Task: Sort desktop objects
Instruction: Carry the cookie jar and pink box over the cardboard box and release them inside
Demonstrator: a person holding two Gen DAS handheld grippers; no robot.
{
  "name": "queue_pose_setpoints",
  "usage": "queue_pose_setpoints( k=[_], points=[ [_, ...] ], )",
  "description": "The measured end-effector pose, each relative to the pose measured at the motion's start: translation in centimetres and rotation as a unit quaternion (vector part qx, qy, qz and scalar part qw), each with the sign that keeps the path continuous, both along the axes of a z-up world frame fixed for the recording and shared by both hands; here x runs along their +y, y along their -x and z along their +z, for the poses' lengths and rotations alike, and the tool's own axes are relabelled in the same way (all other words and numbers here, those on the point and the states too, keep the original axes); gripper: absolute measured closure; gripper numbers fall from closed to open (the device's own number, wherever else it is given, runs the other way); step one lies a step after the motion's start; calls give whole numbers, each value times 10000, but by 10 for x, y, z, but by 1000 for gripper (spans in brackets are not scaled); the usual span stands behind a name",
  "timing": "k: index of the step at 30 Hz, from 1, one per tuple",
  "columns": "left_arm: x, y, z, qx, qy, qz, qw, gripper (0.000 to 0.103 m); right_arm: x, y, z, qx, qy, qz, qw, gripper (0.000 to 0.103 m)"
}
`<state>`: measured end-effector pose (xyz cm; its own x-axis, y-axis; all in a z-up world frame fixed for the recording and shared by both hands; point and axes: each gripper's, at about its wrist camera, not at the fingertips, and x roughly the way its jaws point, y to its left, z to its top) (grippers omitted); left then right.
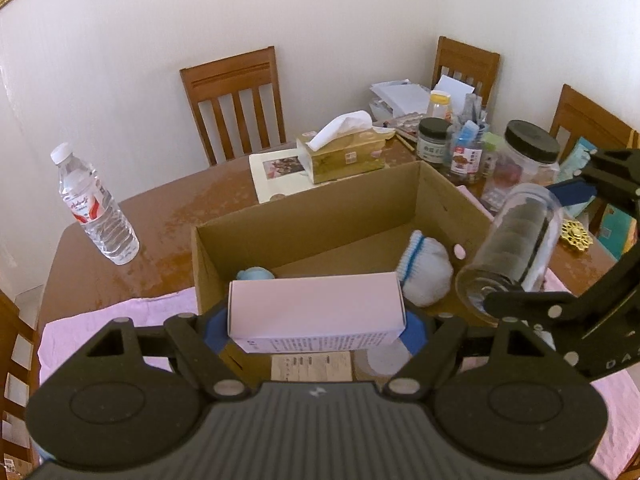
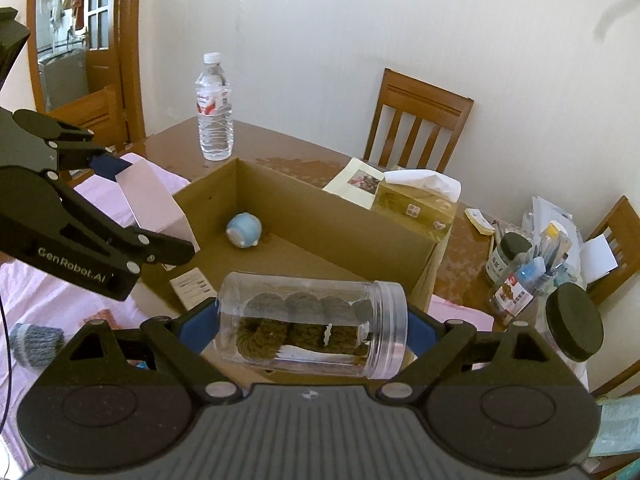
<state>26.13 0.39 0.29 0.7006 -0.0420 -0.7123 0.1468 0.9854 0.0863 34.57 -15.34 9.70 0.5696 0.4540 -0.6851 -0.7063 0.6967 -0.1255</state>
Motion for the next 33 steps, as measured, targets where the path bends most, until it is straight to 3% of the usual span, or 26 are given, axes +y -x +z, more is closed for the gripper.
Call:
queue_pose_setpoints(
  k=[5, 7, 15, 21, 33],
  points=[
    [3, -15, -5, 78, -46, 0, 10000, 22, 2, -11, -7, -15, 110, -75, 9999, 6],
    [3, -21, -9, 130, -43, -12, 9999, 22, 2, -14, -9, -42, 133, -98, 9999, 0],
    [1, -45, -25, 374, -56, -54, 9993, 22, -7, -20, -13, 23, 58, -147, 9999, 0],
    [-3, -61, -37, 556, -70, -39, 9984, 16, -16, -21, -13, 60, 39, -246, 9997, 0],
    [0, -45, -25, 651, 93, -72, 9978, 14, -30, -10, -8, 223, -20, -464, 9987, 0]
  ],
)
